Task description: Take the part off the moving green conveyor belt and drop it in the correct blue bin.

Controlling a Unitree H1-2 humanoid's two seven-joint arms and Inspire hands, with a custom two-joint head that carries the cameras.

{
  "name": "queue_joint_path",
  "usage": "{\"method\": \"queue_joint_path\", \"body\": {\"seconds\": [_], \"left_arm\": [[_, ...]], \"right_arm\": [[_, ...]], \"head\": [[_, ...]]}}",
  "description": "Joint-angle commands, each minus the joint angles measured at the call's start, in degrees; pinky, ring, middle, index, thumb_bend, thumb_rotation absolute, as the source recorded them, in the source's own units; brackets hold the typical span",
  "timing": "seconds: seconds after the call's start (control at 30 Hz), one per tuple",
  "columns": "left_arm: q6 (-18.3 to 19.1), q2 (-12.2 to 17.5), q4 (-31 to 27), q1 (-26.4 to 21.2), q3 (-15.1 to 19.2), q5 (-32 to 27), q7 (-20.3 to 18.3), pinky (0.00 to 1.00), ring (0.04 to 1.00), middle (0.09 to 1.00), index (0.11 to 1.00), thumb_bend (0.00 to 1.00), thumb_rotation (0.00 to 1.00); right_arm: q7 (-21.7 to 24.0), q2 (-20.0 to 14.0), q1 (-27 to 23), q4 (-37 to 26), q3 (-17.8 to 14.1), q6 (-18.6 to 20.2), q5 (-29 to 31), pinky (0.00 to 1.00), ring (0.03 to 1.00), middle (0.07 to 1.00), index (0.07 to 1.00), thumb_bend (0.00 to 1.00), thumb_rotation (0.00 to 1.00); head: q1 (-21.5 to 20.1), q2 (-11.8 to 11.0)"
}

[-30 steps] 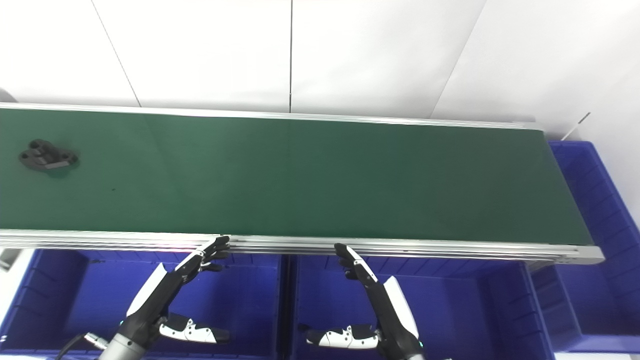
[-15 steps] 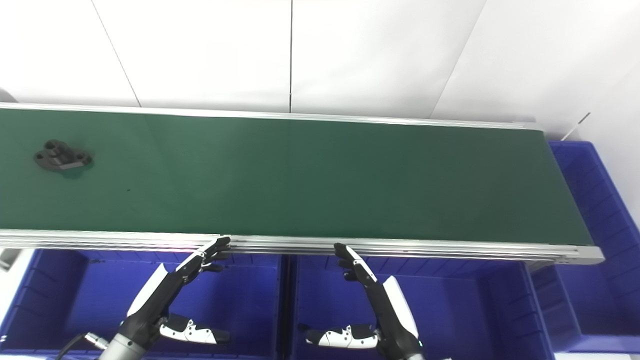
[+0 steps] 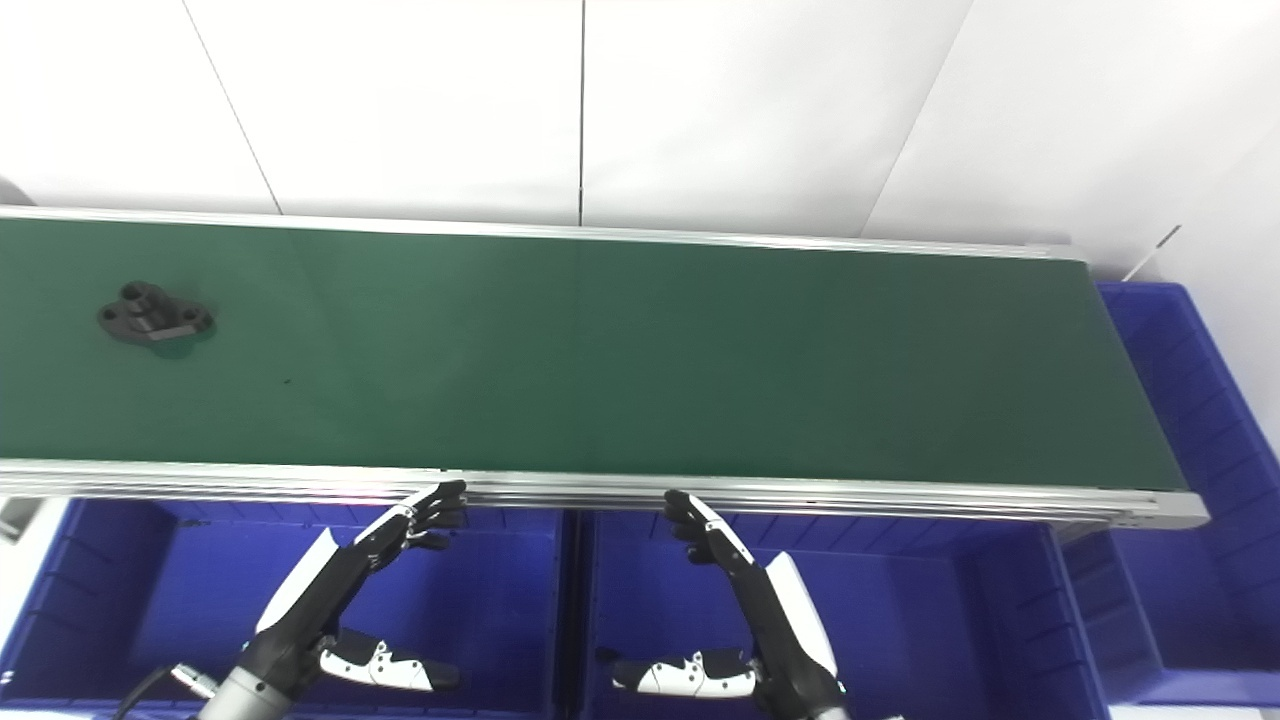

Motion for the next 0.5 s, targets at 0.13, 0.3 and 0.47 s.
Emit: {"method": "queue_joint_path", "body": {"seconds": [0.13,0.3,0.47], "left_arm": [[-1.9,0.09,0.66,-1.01,-0.26,1.23,0.61,0.76,0.825,0.865,0.881,0.8,0.31],[-1.9,-1.19,1.53,-0.43,-1.13,1.46,0.86,0.77,0.829,0.873,0.875,0.81,0.31],[-1.91,-2.35,2.6,-0.24,-2.36,4.78,4.05,0.75,0.817,0.858,0.865,0.84,0.33]], "right_arm": [[-0.32,-0.51,-0.34,-0.23,-0.04,-0.11,-0.2,0.81,0.852,0.869,0.906,0.91,0.31],[-0.71,-2.16,-0.15,2.71,-0.59,-4.06,1.83,0.78,0.841,0.871,0.909,0.9,0.3],[-1.44,-3.45,0.28,4.58,-0.95,-5.91,2.36,0.81,0.855,0.88,0.916,0.9,0.3]], "head": [[2.45,-2.18],[11.09,-7.19],[15.41,-11.12]]}}
